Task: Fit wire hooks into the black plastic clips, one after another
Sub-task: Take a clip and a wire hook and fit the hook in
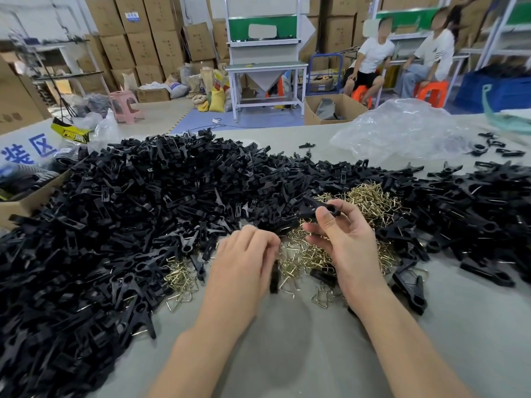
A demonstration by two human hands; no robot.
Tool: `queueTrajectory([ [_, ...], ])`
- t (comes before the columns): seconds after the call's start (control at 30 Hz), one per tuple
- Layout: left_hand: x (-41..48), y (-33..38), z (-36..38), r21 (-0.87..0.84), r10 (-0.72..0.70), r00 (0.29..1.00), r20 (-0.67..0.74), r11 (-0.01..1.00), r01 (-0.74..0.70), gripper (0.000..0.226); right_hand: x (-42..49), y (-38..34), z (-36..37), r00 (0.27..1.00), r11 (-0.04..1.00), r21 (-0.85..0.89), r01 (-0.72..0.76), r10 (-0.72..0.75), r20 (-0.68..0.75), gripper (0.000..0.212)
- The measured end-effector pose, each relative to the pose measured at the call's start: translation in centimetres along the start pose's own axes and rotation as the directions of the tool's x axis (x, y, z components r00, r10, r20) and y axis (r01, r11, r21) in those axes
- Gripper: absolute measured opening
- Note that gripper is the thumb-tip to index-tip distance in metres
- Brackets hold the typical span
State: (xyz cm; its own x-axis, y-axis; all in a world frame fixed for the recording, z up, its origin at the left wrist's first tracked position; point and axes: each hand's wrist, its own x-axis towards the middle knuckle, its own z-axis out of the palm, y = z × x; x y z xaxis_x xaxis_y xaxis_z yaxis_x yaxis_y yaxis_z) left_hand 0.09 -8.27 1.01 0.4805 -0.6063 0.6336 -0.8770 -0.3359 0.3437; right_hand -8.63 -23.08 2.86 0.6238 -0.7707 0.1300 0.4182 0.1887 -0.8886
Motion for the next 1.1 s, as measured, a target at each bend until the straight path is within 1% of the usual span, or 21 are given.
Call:
queueTrajectory([
  [0.03,0.0,0.0,0.0,0.057,0.058,0.998,-0.013,0.997,-0.057,0.007,0.0,0.0,0.0,1.000,1.000,-0.004,-0.002,0.002,0.003,0.034],
  [0.07,0.1,0.0,0.0,0.076,0.088,0.996,-0.026,0.993,-0.086,0.009,-0.1,0.0,0.0,1.000,1.000,-0.007,-0.004,0.004,0.007,0.035],
  [0.17,0.3,-0.2,-0.2,0.048,0.071,0.996,-0.055,0.996,-0.069,0.013,-0.2,0.0,0.1,1.000,1.000,-0.003,-0.009,0.009,0.021,0.034],
  [0.2,0.3,-0.3,-0.3,0.020,0.039,0.999,-0.030,0.999,-0.038,0.015,-0.2,0.0,0.2,1.000,1.000,-0.003,-0.010,0.011,0.025,0.035],
  [0.27,0.3,-0.2,-0.6,-0.116,-0.098,0.994,0.048,0.988,0.103,0.015,-0.2,0.1,0.2,0.999,1.000,-0.007,-0.017,0.018,0.040,0.036],
  [0.33,0.3,0.0,-0.8,-0.268,-0.248,0.967,0.054,0.930,0.253,0.012,-0.3,0.0,0.3,0.997,1.000,-0.013,-0.028,0.028,0.070,0.036],
  [0.4,0.7,0.3,-1.0,-0.439,-0.414,0.910,0.024,0.814,0.381,0.010,-0.5,0.0,0.4,0.991,0.999,-0.036,-0.025,0.029,0.127,0.037],
  [0.47,1.2,0.4,-1.2,-0.604,-0.557,0.828,0.063,0.639,0.476,0.007,-0.9,0.0,0.7,0.978,0.996,-0.092,0.000,0.019,0.208,0.038],
  [0.53,1.4,0.4,-1.3,-0.701,-0.615,0.774,0.154,0.484,0.524,0.009,-1.3,-0.1,0.9,0.963,0.988,-0.153,0.035,0.007,0.269,0.035],
  [0.57,1.4,0.3,-1.3,-0.727,-0.623,0.758,0.194,0.427,0.537,0.011,-1.4,-0.1,1.0,0.960,0.983,-0.176,0.050,0.001,0.282,0.032],
  [0.67,1.6,0.0,-1.5,-0.785,-0.639,0.728,0.250,0.306,0.539,0.013,-1.4,0.1,1.0,0.961,0.972,-0.225,0.068,-0.003,0.278,0.028],
  [0.7,1.7,-0.1,-1.6,-0.795,-0.643,0.725,0.244,0.295,0.530,0.013,-1.4,0.1,1.0,0.960,0.969,-0.239,0.068,0.002,0.281,0.028],
  [0.73,1.7,-0.2,-1.6,-0.793,-0.644,0.729,0.231,0.310,0.525,0.013,-1.3,0.2,1.0,0.957,0.965,-0.254,0.069,0.008,0.290,0.029],
  [0.83,1.5,0.1,-1.5,-0.756,-0.610,0.759,0.228,0.380,0.533,0.013,-1.5,0.5,1.2,0.944,0.949,-0.304,0.087,0.019,0.330,0.030],
  [0.97,1.5,0.6,-1.4,-0.738,-0.597,0.757,0.267,0.379,0.559,0.012,-1.8,0.6,1.2,0.932,0.922,-0.360,0.139,0.001,0.363,0.030],
  [1.03,1.5,0.6,-1.3,-0.729,-0.601,0.739,0.305,0.351,0.587,0.013,-1.8,0.8,1.1,0.934,0.891,-0.416,0.179,-0.022,0.356,0.032],
  [1.07,1.4,0.7,-1.1,-0.734,-0.613,0.715,0.336,0.305,0.607,0.013,-1.8,1.0,1.1,0.939,0.874,-0.448,0.190,-0.029,0.343,0.031],
  [1.1,1.3,1.0,-1.0,-0.743,-0.621,0.686,0.378,0.239,0.626,0.015,-1.8,1.2,1.1,0.943,0.853,-0.484,0.197,-0.029,0.333,0.030],
])
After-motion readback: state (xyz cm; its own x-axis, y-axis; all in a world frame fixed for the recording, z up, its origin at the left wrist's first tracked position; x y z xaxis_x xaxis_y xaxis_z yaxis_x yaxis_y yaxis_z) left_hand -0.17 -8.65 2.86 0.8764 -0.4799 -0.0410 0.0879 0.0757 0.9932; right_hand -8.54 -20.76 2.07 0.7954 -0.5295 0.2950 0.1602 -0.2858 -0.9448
